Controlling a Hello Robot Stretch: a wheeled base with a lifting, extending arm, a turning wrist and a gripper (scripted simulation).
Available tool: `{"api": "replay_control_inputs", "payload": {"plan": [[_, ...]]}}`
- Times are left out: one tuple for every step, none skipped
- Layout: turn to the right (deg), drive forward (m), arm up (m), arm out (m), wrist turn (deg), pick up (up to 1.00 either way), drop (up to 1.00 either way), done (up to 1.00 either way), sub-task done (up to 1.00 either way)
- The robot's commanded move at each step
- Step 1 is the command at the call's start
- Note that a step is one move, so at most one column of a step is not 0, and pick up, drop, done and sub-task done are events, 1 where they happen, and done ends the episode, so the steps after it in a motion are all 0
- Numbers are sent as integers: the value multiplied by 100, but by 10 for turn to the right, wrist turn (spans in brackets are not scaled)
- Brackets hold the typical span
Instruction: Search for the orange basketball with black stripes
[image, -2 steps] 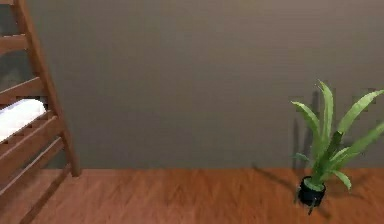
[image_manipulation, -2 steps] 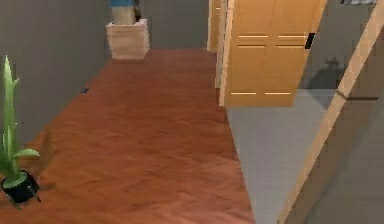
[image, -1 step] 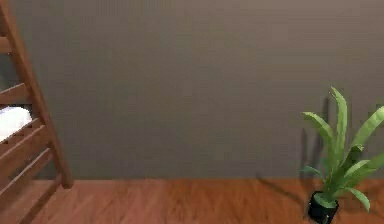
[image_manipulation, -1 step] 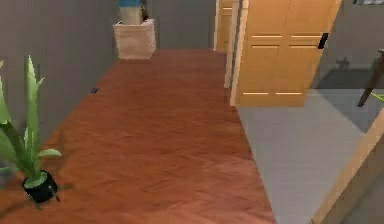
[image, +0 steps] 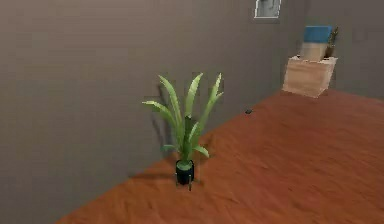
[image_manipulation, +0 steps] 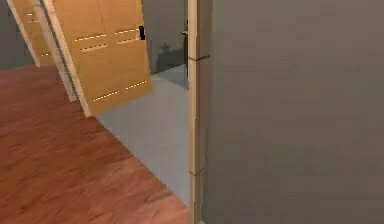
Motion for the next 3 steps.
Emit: {"api": "replay_control_inputs", "payload": {"plan": [[420, 0, 0, 0, 0, 0, 0, 0, 0], [0, 100, 0, 0, 0, 0, 0, 0, 0], [30, 0, 0, 0, 0, 0, 0, 0, 0]]}}
